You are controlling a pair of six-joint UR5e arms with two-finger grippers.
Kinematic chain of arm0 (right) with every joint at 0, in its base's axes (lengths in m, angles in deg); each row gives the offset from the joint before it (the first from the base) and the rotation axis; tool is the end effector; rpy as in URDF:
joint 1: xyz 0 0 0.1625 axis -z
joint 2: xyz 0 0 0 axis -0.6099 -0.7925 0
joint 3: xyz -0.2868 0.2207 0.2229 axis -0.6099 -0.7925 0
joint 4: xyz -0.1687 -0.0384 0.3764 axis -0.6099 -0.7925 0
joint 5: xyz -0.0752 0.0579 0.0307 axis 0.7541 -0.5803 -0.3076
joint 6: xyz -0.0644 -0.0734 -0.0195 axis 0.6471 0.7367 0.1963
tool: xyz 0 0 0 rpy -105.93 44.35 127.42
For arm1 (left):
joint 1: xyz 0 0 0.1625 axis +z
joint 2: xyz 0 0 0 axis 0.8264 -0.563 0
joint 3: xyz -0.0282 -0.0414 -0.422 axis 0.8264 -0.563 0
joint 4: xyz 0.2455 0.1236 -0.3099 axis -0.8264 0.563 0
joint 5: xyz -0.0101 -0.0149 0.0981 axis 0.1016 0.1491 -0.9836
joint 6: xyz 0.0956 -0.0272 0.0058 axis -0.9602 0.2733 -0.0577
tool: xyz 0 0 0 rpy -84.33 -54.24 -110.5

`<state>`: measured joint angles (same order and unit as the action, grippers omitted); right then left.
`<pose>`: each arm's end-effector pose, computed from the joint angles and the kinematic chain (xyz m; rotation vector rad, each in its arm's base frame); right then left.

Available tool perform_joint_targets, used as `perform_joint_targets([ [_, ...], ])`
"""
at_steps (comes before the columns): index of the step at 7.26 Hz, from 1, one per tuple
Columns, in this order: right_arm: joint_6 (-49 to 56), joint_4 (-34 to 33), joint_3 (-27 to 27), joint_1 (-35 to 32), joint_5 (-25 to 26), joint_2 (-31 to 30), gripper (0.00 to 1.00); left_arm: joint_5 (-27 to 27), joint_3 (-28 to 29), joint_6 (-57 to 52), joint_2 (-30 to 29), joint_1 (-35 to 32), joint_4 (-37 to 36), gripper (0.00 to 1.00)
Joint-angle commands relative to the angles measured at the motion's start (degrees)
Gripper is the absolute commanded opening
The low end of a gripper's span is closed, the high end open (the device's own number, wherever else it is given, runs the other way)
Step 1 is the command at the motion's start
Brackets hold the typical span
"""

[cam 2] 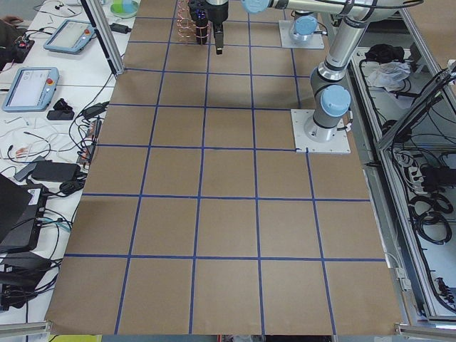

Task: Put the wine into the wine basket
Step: 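Carry the bottle with the right gripper into the copper rack beside the others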

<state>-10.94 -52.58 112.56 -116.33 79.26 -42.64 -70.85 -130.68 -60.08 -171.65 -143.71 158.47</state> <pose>0.0103 -0.6213 0.4987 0.1102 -3.1175 0.0081 -0.1172 -0.4822 0.5244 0.1689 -3.1286 -0.0115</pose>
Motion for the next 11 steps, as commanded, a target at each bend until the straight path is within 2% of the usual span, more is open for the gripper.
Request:
perform_joint_targets([
  [1,0.26,-0.36,0.42,0.00,-0.54,0.79,0.00,0.04,0.00,0.07,0.08,0.00,0.03,1.00],
  [4,0.25,-1.06,2.52,-0.26,-0.55,0.79,0.00,0.04,-0.09,0.07,0.00,0.00,0.03,1.00],
  [8,1.57,-11.06,9.37,-0.26,-0.19,2.36,0.00,-0.05,-0.09,0.07,0.00,0.00,0.03,1.00],
  [10,2.88,-13.10,10.70,-0.35,-0.28,3.51,0.00,0.04,-0.09,0.07,-0.09,0.00,-0.06,1.00],
  [11,3.33,-13.20,10.96,-0.26,-0.46,3.60,0.03,0.04,-0.18,0.16,-0.09,0.00,-0.06,1.00],
])
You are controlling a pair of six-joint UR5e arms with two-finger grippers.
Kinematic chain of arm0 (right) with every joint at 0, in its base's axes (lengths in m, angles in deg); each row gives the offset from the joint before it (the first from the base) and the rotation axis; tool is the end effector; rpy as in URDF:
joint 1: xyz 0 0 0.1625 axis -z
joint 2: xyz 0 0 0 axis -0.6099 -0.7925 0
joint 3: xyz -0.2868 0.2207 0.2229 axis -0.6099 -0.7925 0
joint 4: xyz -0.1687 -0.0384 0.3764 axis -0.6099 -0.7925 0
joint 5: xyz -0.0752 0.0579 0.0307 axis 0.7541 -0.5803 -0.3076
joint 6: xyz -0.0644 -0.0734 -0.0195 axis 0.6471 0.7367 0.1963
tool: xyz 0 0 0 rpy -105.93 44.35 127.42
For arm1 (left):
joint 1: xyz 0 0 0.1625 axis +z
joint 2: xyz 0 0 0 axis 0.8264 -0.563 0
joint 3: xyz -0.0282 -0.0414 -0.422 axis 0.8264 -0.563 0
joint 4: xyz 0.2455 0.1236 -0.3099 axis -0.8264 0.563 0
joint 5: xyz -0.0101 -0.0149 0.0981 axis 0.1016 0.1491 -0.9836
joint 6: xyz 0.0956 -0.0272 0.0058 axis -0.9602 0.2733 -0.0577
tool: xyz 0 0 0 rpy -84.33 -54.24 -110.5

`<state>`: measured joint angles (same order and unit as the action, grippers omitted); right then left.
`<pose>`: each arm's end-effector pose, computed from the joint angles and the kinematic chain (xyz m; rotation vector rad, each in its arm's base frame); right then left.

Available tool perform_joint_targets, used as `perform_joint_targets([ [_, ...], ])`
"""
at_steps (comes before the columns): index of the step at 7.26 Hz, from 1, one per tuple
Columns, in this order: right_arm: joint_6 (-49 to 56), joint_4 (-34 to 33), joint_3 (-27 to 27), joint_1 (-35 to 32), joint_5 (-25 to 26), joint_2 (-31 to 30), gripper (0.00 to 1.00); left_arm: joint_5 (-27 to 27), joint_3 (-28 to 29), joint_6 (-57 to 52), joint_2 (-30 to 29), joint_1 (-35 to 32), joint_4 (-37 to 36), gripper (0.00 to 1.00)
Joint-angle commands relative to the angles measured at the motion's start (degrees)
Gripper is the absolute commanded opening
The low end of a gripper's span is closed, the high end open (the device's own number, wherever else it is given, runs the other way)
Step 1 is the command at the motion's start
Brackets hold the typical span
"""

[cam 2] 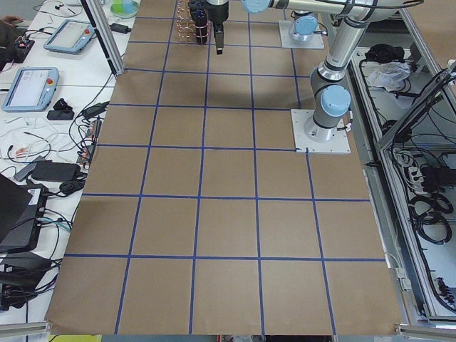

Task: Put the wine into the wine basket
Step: 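Open the right gripper to release the bottle in the rack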

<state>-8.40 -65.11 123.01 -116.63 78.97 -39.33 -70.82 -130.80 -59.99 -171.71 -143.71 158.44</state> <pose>0.0110 -0.6372 0.3954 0.1883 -3.1239 -0.0231 -0.1173 -0.4825 0.5229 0.1713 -3.1279 -0.0156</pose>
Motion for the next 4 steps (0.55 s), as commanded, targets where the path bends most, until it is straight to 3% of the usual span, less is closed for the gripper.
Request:
perform_joint_targets([
  [1,0.18,-1.19,0.61,0.04,-0.26,0.03,0.44,0.01,-0.06,0.07,-0.12,0.00,-0.03,1.00],
  [2,-0.09,-3.11,0.61,-0.05,-0.26,-0.41,0.98,0.01,-0.06,0.07,-0.12,0.00,-0.03,1.00],
  [4,-0.09,-1.56,0.61,-0.05,-0.17,-4.08,1.00,0.01,-0.32,0.51,-0.30,0.00,-0.21,1.00],
])
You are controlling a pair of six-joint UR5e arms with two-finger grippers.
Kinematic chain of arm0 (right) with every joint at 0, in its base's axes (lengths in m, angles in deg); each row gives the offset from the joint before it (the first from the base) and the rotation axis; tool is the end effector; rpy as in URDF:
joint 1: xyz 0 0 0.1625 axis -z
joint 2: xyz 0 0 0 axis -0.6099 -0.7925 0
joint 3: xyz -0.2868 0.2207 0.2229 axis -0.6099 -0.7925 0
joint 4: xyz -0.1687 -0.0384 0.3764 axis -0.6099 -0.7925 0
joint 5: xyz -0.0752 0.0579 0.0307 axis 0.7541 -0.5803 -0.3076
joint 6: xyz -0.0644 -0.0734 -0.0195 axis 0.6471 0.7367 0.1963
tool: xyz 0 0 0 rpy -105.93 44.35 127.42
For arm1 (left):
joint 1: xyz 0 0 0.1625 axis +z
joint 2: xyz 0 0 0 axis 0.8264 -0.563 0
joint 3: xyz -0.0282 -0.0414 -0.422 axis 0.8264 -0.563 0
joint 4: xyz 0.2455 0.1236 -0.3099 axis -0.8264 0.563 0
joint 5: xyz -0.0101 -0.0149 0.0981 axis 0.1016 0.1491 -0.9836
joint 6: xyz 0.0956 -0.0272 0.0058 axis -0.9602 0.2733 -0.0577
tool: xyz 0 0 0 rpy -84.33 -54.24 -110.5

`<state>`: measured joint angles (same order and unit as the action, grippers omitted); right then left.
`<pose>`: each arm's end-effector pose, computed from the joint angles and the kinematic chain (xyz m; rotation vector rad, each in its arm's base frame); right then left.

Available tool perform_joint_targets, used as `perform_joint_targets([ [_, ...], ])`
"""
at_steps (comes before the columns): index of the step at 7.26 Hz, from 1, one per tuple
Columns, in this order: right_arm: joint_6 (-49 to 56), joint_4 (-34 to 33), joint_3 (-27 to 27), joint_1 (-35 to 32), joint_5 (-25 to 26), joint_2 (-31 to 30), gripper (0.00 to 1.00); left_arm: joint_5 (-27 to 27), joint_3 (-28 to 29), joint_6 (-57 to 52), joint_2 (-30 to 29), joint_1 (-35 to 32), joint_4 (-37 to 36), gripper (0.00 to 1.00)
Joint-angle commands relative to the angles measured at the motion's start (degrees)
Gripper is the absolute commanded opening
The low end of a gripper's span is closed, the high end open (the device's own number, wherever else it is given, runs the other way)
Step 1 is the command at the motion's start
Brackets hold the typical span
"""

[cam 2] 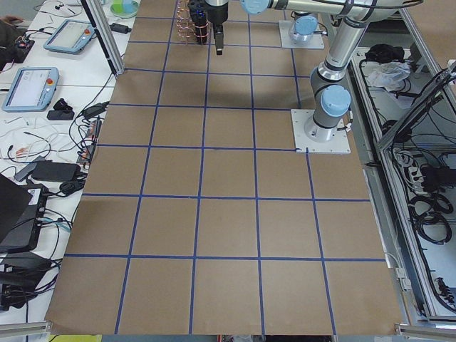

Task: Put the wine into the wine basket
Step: 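Open the right gripper to release the bottle in the rack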

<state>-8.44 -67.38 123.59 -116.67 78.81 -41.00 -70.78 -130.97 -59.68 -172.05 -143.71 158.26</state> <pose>0.0126 -0.6325 0.4126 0.1870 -3.1114 0.0666 -0.1172 -0.4848 0.5190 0.1798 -3.1269 -0.0247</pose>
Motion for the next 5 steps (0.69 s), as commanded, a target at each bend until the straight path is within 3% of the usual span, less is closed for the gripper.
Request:
perform_joint_targets([
  [1,-0.05,3.85,0.02,-0.02,-0.27,-6.35,1.00,-0.04,-0.16,0.19,0.13,0.00,-0.03,1.00],
  [3,-0.49,11.14,0.02,-0.10,-1.50,-13.83,1.00,0.05,-0.16,0.28,0.05,0.00,-0.03,1.00],
  [5,-10.10,17.39,0.02,-0.37,-1.77,-17.02,1.00,0.58,-0.16,0.19,0.22,0.00,-0.03,1.00],
])
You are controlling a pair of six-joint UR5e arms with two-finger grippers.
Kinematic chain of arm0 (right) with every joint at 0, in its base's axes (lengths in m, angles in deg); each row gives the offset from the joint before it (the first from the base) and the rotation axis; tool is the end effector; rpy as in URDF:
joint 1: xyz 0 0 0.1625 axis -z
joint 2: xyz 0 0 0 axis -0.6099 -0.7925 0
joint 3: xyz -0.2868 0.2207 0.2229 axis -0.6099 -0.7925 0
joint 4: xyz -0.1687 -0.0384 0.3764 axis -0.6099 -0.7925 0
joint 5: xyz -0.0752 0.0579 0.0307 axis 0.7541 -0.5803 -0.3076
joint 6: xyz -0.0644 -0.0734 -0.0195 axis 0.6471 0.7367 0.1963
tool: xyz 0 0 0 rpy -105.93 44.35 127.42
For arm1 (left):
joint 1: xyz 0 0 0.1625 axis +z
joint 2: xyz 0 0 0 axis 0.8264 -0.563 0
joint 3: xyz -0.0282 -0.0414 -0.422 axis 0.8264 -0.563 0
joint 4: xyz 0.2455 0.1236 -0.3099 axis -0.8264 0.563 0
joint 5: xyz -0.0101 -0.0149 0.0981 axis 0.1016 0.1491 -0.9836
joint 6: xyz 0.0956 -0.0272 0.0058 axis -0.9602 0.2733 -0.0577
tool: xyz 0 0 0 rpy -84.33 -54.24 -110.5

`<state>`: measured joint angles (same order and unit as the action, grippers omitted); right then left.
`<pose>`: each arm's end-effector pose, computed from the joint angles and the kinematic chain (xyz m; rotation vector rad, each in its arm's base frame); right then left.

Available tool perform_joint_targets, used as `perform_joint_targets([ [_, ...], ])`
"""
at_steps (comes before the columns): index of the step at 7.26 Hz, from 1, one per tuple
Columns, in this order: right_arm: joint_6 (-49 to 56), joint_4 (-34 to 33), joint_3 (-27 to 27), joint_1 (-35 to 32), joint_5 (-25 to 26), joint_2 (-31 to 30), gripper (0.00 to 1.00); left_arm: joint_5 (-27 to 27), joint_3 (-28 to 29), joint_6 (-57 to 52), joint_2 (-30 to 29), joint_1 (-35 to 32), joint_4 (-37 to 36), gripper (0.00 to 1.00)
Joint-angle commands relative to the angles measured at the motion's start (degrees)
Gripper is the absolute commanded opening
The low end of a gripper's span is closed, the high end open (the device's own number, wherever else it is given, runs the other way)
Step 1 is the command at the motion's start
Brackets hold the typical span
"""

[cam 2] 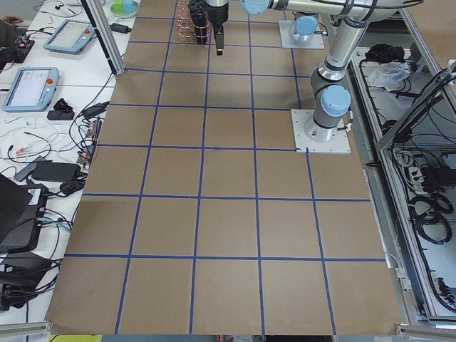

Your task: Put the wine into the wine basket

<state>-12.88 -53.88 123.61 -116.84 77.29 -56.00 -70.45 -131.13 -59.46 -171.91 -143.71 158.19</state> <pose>0.0366 -0.5304 0.5366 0.0727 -3.1370 0.1169 -0.1178 -0.4838 0.5189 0.1855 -3.1208 -0.0235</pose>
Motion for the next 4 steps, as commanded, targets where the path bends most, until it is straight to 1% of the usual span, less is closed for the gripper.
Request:
perform_joint_targets([
  [1,-11.64,4.27,0.61,-3.15,-0.25,-1.77,1.00,-0.09,0.00,-0.03,0.09,0.00,0.04,1.00],
  [2,-16.66,3.40,2.18,-8.67,0.54,-1.85,1.00,-0.27,0.00,-0.03,0.09,0.00,0.04,1.00],
  [3,-22.10,1.30,2.63,-12.03,0.81,-1.50,1.00,-0.36,0.00,-0.11,0.17,0.00,0.12,1.00],
  [4,-21.46,1.54,2.64,-12.06,2.38,-1.59,1.00,-0.36,0.00,-0.11,0.17,0.00,0.04,1.00],
])
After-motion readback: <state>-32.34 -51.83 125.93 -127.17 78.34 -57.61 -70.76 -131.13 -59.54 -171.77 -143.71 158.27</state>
